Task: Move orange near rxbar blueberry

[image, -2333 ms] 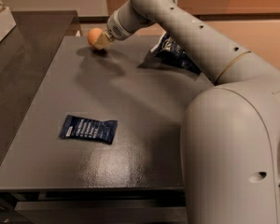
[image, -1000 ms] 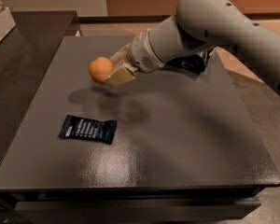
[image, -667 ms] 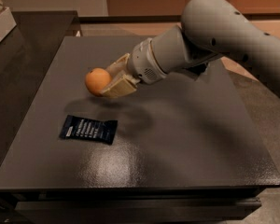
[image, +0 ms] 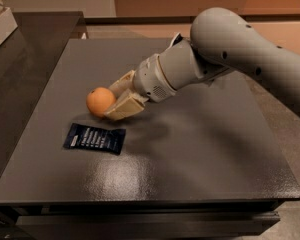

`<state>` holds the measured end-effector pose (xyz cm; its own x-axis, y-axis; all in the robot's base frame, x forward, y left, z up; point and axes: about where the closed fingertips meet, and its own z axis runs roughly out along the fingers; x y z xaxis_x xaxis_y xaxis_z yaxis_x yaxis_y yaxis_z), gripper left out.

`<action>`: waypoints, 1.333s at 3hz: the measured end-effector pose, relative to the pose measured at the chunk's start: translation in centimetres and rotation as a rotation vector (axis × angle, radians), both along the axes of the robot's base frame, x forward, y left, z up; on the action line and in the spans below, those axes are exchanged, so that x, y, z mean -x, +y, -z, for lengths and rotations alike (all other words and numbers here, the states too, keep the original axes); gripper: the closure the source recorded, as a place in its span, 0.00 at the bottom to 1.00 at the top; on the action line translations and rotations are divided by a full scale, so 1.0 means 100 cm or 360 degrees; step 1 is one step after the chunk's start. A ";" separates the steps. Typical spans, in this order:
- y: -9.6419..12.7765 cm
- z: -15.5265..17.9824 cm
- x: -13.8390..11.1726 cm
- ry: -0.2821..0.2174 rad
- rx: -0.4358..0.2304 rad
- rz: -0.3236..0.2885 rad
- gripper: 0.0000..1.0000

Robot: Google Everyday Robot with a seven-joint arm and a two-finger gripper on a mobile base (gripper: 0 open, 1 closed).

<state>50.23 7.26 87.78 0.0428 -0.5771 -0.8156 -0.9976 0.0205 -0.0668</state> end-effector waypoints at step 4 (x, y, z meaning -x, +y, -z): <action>0.002 0.026 0.005 0.0065 -0.0047 -0.0046 0.36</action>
Offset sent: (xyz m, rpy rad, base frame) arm -0.0030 -0.0029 -0.0355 0.0131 0.0535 0.0059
